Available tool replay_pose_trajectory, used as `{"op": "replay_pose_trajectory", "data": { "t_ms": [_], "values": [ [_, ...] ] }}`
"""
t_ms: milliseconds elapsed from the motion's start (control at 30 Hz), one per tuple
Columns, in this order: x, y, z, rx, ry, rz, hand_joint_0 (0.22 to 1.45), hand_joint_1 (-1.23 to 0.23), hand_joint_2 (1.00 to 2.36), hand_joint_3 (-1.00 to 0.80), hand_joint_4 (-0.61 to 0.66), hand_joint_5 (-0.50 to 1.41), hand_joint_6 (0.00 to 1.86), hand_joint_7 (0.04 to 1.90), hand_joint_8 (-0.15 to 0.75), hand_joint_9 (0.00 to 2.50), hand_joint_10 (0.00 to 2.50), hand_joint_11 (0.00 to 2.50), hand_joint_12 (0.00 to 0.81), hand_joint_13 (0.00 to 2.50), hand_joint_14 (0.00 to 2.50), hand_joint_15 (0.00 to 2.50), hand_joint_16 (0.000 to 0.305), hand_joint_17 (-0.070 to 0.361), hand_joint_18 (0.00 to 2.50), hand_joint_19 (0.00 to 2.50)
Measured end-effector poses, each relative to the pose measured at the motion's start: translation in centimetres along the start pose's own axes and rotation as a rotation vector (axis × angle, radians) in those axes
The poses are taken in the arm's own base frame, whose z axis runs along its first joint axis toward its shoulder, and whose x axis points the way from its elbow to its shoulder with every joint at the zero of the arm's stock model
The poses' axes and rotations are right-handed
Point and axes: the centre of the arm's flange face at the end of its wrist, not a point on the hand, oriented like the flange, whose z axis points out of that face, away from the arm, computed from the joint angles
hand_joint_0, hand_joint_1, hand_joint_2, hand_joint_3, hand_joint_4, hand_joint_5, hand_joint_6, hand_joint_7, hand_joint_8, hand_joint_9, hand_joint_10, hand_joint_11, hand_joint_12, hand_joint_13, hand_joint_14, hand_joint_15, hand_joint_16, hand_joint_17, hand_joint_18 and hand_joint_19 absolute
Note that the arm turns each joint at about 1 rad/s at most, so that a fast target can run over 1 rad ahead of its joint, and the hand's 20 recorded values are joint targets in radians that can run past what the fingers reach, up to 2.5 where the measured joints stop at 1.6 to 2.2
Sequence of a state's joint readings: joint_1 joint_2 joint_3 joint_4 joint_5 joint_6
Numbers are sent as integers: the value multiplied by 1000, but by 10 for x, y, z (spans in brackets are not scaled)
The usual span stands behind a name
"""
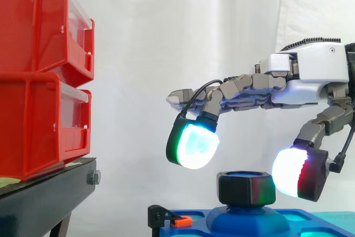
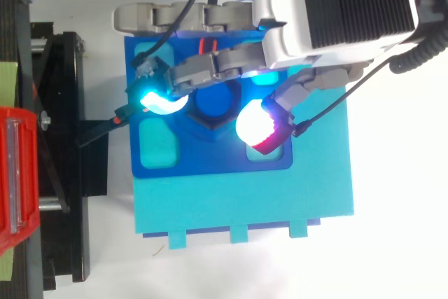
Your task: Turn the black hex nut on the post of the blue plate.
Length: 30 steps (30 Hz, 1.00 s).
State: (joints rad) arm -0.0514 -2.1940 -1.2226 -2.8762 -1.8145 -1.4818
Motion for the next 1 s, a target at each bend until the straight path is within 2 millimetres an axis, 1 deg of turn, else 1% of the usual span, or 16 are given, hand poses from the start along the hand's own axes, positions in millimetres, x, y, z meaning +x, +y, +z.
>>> {"op": "replay_pose_trajectory", "data": {
  "t_ms": [1000],
  "values": [
    [3, -2, -2, 3, 17, 3, 464, -716, 1000, -500, -54, -300, 501, 761, 83, 0, 0, 0, 280, 0, 0, 19, 39, 89, 0, 131]
  ]
}}
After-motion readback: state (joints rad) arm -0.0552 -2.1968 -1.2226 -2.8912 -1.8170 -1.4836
